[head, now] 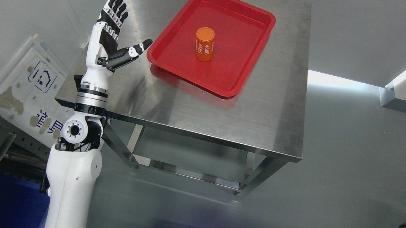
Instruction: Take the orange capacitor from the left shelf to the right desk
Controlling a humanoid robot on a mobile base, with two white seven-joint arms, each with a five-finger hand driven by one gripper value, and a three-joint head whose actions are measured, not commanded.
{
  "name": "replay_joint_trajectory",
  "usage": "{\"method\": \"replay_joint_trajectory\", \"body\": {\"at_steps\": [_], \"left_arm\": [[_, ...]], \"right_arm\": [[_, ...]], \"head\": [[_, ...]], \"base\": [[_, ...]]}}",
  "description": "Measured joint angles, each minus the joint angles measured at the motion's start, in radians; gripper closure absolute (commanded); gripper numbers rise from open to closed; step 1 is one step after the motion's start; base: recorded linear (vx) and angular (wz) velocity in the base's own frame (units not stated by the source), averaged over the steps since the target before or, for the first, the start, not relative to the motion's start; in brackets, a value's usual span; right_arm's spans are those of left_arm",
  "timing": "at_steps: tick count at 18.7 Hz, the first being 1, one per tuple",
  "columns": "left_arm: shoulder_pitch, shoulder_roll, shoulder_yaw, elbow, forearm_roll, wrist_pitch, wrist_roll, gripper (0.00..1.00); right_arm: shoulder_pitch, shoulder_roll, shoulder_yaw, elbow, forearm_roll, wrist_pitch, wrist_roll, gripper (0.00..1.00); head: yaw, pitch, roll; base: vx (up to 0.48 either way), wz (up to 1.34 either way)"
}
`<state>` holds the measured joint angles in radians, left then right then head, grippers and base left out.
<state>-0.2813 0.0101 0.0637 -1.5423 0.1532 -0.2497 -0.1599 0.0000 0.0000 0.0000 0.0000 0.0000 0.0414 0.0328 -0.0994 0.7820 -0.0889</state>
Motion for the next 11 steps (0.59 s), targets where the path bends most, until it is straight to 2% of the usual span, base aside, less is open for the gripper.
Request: {"method": "replay_joint_trajectory", "body": {"at_steps": [11], "left_arm": [[0.125, -0.006, 0.073, -0.055, -0.059, 0.053, 0.101, 0.0]], "right_arm": [[0.0, 0.0, 0.0, 0.0, 0.0, 0.0, 0.0, 0.0]], "head": [[0.0, 0.0, 0.0]], "base": [[0.0, 0.0]]}}
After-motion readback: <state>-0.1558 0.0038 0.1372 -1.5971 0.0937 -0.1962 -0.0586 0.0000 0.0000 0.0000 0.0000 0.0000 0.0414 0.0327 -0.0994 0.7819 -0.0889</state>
